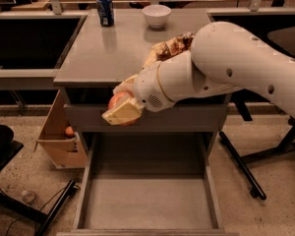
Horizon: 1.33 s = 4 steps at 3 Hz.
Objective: Pick apple from middle drawer and place on counter
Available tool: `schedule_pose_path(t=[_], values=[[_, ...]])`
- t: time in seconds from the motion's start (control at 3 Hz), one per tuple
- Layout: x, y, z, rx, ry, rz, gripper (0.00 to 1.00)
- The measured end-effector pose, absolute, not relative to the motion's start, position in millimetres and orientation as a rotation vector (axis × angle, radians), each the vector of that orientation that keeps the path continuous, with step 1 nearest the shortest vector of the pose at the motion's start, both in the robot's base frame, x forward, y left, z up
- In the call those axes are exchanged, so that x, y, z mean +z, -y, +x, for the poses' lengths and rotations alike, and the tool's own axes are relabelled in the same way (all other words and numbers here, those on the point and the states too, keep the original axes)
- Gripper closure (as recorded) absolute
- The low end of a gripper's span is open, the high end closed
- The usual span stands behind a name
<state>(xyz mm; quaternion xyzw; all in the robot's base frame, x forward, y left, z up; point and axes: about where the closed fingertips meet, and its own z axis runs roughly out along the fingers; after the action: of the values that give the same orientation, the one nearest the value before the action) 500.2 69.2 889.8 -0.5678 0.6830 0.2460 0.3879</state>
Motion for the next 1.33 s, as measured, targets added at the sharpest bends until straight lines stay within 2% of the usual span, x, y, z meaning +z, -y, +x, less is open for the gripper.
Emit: schedule_pose_path(t=[0.33, 0.67, 1.0, 1.33], values=[[898, -75, 559, 0.601, -1.706, -1.432, 1.00], [935, -104, 659, 0.574, -1.662, -1.326, 1.00], [965, -119, 712, 0.555, -1.637, -1.238, 1.00], [965, -138, 755, 0.628, -1.624, -1.174, 1.00]])
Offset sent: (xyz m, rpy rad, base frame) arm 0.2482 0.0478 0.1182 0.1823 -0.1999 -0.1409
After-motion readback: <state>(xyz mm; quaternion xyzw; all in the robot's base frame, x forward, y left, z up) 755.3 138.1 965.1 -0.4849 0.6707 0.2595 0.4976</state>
